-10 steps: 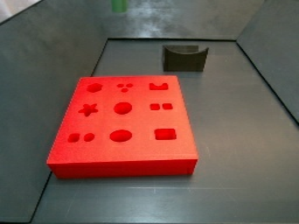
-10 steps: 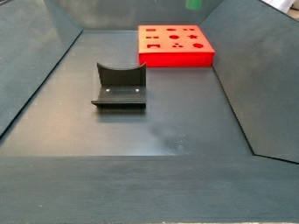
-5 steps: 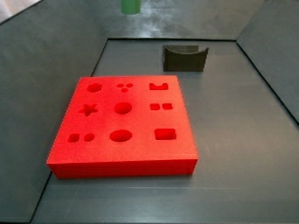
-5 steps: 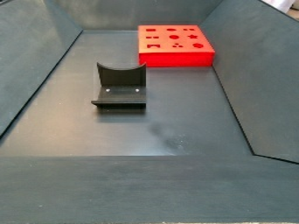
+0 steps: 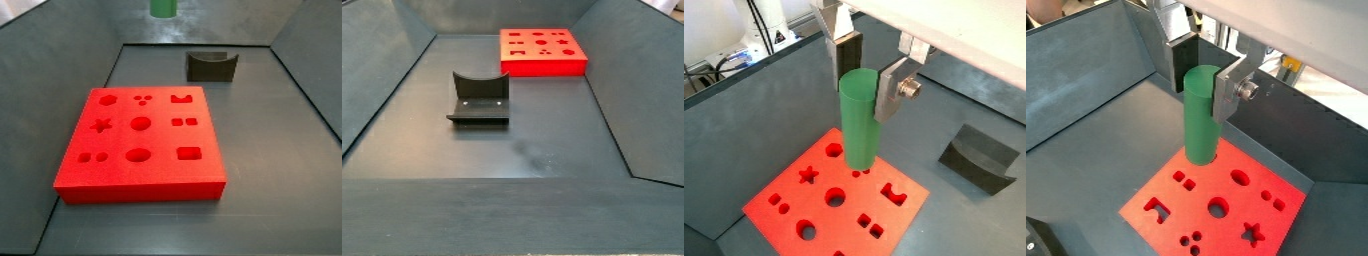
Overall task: Pick up the round object. Move up. Move to above the board. Insert the round object.
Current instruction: Insert the round object.
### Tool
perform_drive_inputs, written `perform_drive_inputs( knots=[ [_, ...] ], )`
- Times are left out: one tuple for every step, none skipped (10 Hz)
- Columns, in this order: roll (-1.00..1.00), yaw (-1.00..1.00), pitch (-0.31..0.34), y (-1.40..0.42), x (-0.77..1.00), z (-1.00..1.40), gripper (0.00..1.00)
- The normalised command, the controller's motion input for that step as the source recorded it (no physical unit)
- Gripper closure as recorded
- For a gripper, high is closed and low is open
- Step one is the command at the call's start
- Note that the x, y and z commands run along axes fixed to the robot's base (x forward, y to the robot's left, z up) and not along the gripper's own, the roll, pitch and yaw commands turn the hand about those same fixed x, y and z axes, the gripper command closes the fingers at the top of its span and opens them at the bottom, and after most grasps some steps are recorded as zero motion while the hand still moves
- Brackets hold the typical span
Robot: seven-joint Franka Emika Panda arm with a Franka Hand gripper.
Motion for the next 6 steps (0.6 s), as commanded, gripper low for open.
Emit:
perform_drive_inputs(
  knots=[
    [0.00,0.00,0.000,0.00,0.01,0.00,1.00],
    [-0.01,0.00,0.000,0.00,0.02,-0.01,1.00],
    [0.00,0.00,0.000,0.00,0.02,0.00,1.00],
    [-0.01,0.00,0.000,0.00,0.01,-0.01,1.00],
    [-0.02,0.00,0.000,0.00,0.05,-0.02,1.00],
    [-0.02,0.00,0.000,0.00,0.09,-0.03,1.00]
  ],
)
